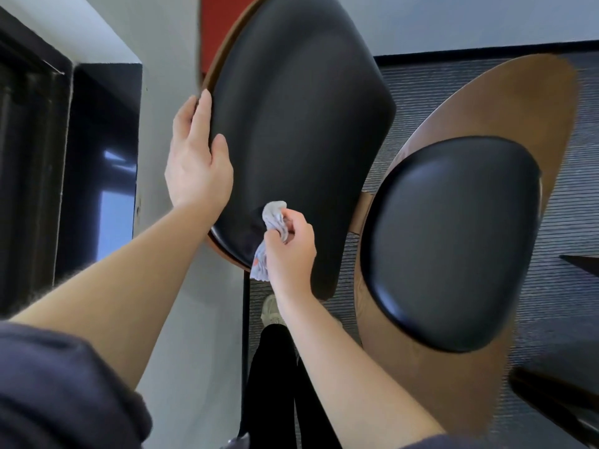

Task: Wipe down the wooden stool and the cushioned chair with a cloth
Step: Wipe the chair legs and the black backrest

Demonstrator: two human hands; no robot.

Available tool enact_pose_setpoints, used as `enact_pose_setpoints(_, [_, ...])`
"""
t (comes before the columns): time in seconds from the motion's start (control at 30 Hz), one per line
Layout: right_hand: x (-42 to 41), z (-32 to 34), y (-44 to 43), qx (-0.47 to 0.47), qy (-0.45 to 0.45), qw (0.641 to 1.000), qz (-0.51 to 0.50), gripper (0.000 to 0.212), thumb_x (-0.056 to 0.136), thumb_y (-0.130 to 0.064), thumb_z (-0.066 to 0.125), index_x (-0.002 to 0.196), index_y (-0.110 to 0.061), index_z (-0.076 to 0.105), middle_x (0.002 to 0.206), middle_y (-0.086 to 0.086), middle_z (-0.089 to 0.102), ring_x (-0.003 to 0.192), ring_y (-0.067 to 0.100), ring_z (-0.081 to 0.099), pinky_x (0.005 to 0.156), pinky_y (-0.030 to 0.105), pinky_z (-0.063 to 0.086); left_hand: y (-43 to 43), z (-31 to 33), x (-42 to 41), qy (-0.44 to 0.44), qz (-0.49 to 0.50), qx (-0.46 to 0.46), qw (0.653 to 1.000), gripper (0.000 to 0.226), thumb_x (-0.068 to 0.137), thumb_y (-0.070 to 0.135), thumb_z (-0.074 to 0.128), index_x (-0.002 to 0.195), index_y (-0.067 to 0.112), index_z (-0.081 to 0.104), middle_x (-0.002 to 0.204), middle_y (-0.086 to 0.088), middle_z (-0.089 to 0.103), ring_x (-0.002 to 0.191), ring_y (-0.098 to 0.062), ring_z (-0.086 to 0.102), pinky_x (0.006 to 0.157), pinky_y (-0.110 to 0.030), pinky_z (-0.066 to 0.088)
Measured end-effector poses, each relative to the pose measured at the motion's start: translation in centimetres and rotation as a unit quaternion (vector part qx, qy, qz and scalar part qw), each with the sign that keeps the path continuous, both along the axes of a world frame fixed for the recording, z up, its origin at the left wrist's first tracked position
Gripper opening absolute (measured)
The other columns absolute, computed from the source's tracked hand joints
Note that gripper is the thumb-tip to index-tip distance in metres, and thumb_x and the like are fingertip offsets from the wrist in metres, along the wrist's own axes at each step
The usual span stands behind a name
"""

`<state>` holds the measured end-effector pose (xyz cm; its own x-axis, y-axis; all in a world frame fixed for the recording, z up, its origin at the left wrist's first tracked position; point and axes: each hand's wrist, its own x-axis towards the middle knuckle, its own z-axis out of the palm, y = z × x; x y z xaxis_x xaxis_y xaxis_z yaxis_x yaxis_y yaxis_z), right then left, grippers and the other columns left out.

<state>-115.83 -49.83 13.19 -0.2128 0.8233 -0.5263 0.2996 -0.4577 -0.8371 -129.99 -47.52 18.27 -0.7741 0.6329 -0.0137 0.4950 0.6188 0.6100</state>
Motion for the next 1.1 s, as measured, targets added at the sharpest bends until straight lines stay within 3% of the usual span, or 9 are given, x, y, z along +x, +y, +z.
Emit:
enact_pose_setpoints(0.23, [-2.4,2.4,0.4,0.03,0.04,0.999,-0.012,0.031,0.089,-0.003,0.058,0.099,-0.032,0.058,0.108,-0.002,0.057,0.088,-0.015,0.054,0.07,0.0,0.043,-0.2,0.0,-0.7,-0.077,-0.012,0.033,0.996,0.055,0.1,0.015,0.039,0.15,0.034,0.031,0.155,0.019,0.024,0.133,0.007,0.028,0.099,-0.009,0.023])
enact_pose_setpoints(0.37, [-3.3,2.6,0.9,0.061,0.041,0.997,-0.019,0.024,0.091,-0.008,0.061,0.113,-0.015,0.067,0.107,-0.005,0.058,0.091,-0.017,0.053,0.072,-0.001,0.042,-0.4,0.0,-0.9,-0.092,-0.02,0.044,0.995,0.054,0.099,0.014,0.039,0.15,0.033,0.032,0.156,0.017,0.024,0.139,0.001,0.028,0.106,-0.017,0.025])
enact_pose_setpoints(0.5, [-2.7,1.6,0.9,0.072,0.033,0.997,-0.022,0.021,0.091,-0.008,0.062,0.109,-0.017,0.068,0.105,-0.006,0.058,0.092,-0.014,0.055,0.072,0.0,0.042,-0.1,0.1,-0.3,-0.009,-0.021,-0.007,1.0,0.055,0.098,0.017,0.034,0.151,0.032,0.027,0.159,0.014,0.02,0.143,-0.009,0.026,0.105,-0.031,0.031])
enact_pose_setpoints(0.6, [-1.0,-1.2,2.1,0.027,0.0,0.998,-0.057,0.023,0.089,-0.006,0.059,0.099,-0.026,0.065,0.104,-0.007,0.058,0.088,-0.007,0.058,0.073,0.002,0.042,0.2,0.0,0.5,0.051,-0.017,-0.05,0.997,0.054,0.098,0.02,0.032,0.151,0.028,0.025,0.16,0.007,0.02,0.143,-0.017,0.027,0.098,-0.042,0.041])
enact_pose_setpoints(0.67, [0.6,-4.7,3.2,-0.007,-0.046,0.995,-0.083,0.019,0.086,-0.004,0.058,0.096,-0.018,0.067,0.101,-0.001,0.061,0.082,0.0,0.059,0.073,0.005,0.042,0.4,0.0,0.7,0.076,-0.015,-0.073,0.994,0.053,0.099,0.024,0.033,0.152,0.026,0.024,0.16,0.003,0.02,0.14,-0.022,0.03,0.093,-0.045,0.044])
enact_pose_setpoints(0.8, [3.5,-11.2,4.6,-0.081,-0.116,0.985,-0.104,0.018,0.087,-0.008,0.053,0.091,-0.015,0.07,0.085,0.003,0.063,0.077,0.016,0.058,0.068,0.025,0.044,0.4,-0.1,0.9,0.095,-0.008,-0.096,0.991,0.054,0.099,0.026,0.033,0.152,0.026,0.023,0.16,0.001,0.02,0.137,-0.025,0.032,0.09,-0.046,0.045])
enact_pose_setpoints(0.87, [4.8,-13.2,5.5,-0.109,-0.137,0.975,-0.133,0.021,0.089,-0.005,0.05,0.083,-0.018,0.065,0.074,0.0,0.058,0.072,0.017,0.056,0.061,0.023,0.041,0.5,-0.1,1.0,0.101,-0.005,-0.099,0.99,0.054,0.099,0.027,0.033,0.152,0.026,0.023,0.16,0.001,0.02,0.137,-0.025,0.032,0.091,-0.046,0.044])
enact_pose_setpoints(1.0, [7.5,-17.0,6.2,-0.178,-0.188,0.95,-0.173,0.019,0.093,-0.005,0.05,0.089,-0.015,0.066,0.077,0.003,0.058,0.068,0.016,0.054,0.049,0.013,0.039,0.5,-0.3,1.1,0.116,-0.003,-0.102,0.988,0.054,0.099,0.027,0.033,0.152,0.025,0.023,0.16,0.0,0.021,0.138,-0.024,0.032,0.092,-0.045,0.044])
enact_pose_setpoints(1.1, [8.8,-19.3,5.8,-0.262,-0.208,0.915,-0.225,0.022,0.09,-0.019,0.055,0.069,-0.022,0.057,0.078,0.0,0.055,0.059,0.016,0.044,0.044,0.017,0.035,0.4,-0.4,1.1,0.121,0.001,-0.102,0.987,0.054,0.1,0.028,0.032,0.152,0.026,0.023,0.16,-0.001,0.022,0.139,-0.024,0.032,0.092,-0.044,0.045])
